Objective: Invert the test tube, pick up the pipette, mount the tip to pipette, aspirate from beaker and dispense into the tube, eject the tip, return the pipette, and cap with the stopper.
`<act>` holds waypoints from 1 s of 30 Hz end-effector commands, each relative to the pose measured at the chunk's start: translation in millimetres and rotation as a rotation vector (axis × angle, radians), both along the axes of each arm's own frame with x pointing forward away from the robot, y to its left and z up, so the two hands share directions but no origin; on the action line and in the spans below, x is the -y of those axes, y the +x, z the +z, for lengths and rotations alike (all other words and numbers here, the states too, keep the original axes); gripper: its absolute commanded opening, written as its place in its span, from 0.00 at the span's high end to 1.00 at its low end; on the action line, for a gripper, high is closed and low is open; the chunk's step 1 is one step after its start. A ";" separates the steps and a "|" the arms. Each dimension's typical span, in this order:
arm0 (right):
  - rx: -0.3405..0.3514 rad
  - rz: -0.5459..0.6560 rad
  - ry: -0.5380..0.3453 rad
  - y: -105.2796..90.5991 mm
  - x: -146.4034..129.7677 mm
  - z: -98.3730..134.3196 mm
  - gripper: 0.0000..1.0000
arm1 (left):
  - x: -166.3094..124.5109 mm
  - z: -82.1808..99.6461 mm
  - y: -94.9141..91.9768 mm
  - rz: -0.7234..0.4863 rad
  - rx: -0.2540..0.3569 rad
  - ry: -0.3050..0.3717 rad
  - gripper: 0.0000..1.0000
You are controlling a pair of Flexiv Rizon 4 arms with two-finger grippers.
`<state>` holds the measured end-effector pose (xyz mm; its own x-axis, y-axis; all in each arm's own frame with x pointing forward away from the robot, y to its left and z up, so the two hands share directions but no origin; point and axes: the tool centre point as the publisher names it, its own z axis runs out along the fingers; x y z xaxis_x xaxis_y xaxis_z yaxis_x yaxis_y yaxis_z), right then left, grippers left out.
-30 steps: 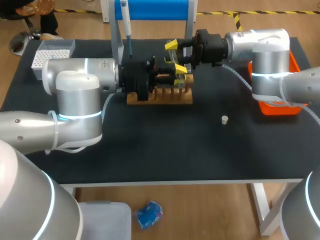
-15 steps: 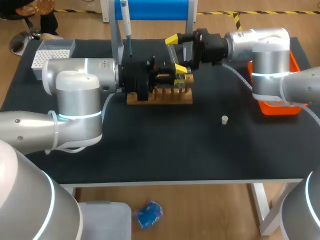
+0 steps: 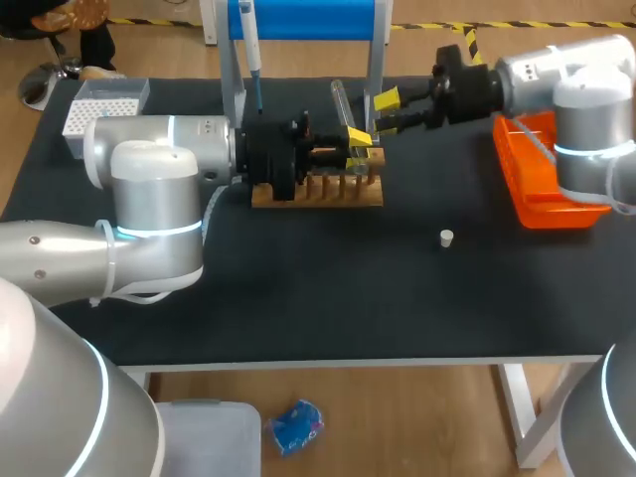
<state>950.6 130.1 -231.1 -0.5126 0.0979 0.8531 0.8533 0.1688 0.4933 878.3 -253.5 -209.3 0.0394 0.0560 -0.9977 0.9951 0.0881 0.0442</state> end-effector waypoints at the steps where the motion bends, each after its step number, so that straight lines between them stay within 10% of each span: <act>1: 0.358 -0.070 -0.219 -7.7 0.9 8.2 0.00 | -0.2 0.6 -0.1 0.000 0.001 0.002 1.00; 9: 0.358 -0.070 -0.219 -7.7 0.9 8.2 0.00 | -0.2 0.6 -0.1 0.000 0.001 0.002 1.00; 14: 0.719 0.023 -0.402 4.3 13.7 -27.9 0.00 | -0.2 0.6 -0.1 0.000 0.001 0.002 1.00; 30: 0.933 0.202 -0.306 31.9 50.3 -51.6 0.00 | -0.2 0.6 -0.1 0.000 0.001 0.002 1.00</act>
<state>973.3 83.7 -280.2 -0.9865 0.1499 0.0656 0.1324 0.4963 0.8580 878.4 -253.4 -209.3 0.0393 0.0561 -0.9977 0.9951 0.0882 0.0442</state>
